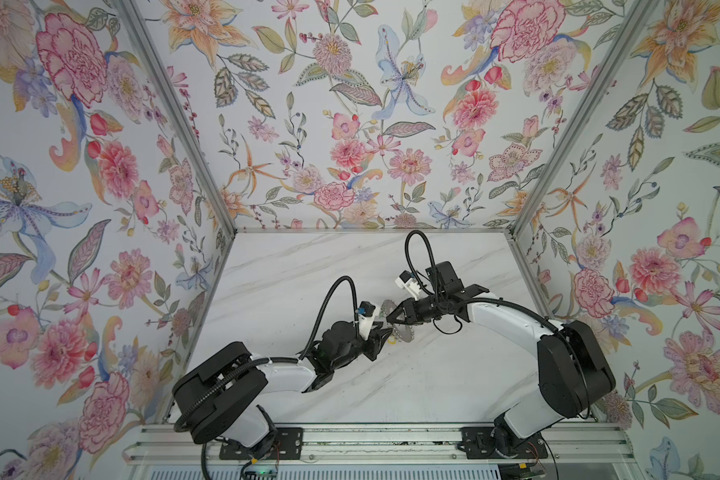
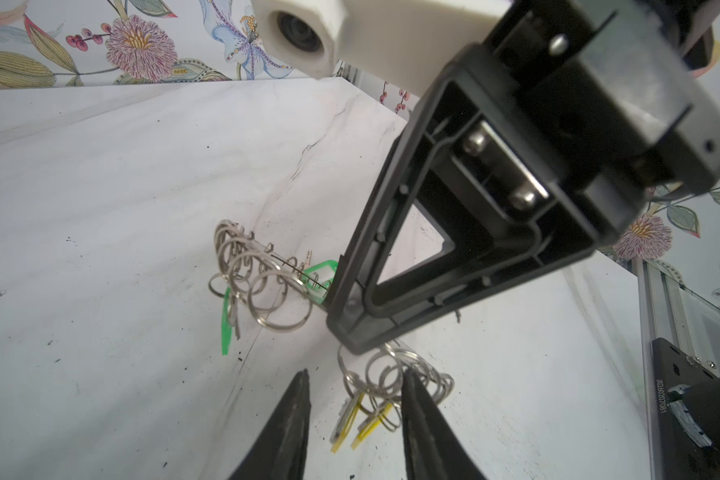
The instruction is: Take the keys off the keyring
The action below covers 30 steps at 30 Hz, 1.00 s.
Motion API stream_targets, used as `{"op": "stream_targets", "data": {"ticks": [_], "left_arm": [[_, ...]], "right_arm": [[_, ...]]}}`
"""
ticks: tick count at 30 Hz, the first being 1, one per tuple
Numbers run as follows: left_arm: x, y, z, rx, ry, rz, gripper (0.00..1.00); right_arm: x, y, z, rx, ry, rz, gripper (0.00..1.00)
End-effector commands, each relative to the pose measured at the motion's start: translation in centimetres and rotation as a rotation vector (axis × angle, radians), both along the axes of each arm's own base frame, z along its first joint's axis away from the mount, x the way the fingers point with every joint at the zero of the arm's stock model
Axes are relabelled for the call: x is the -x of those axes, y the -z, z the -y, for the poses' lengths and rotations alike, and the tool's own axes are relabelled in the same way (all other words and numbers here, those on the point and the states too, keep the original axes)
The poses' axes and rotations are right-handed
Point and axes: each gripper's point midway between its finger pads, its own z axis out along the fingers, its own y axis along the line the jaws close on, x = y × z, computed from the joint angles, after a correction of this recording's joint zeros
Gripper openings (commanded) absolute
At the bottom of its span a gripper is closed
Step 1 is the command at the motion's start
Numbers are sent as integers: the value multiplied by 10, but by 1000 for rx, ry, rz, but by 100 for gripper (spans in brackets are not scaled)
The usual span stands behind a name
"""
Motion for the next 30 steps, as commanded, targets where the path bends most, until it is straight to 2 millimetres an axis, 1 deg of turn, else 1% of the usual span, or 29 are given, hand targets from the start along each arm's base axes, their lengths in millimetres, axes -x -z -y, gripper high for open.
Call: {"op": "stream_targets", "data": {"ticks": [1, 4, 6, 13, 16, 17, 25, 30], "left_arm": [[-5, 1, 5, -34, -17, 18, 33], [-4, 3, 2, -46, -23, 16, 27], [-4, 4, -3, -55, -32, 19, 21], [-2, 3, -14, -65, -61, 34, 15], [-1, 3, -16, -73, -64, 41, 3], [-2, 1, -17, -73, -67, 46, 1], [-3, 1, -24, -91, -93, 56, 0], [-2, 0, -29, -100, -103, 62, 0]], "right_arm": [[1, -20, -8, -51, -28, 32, 24], [2, -19, -8, -50, -28, 32, 24], [2, -18, -7, -49, -28, 30, 23], [3, -16, -7, -46, -29, 24, 23], [4, -17, -7, -47, -30, 27, 24], [4, -16, -7, -48, -31, 25, 24], [6, -13, -6, -42, -29, 20, 24], [5, -10, -1, -36, -18, 16, 24]]}}
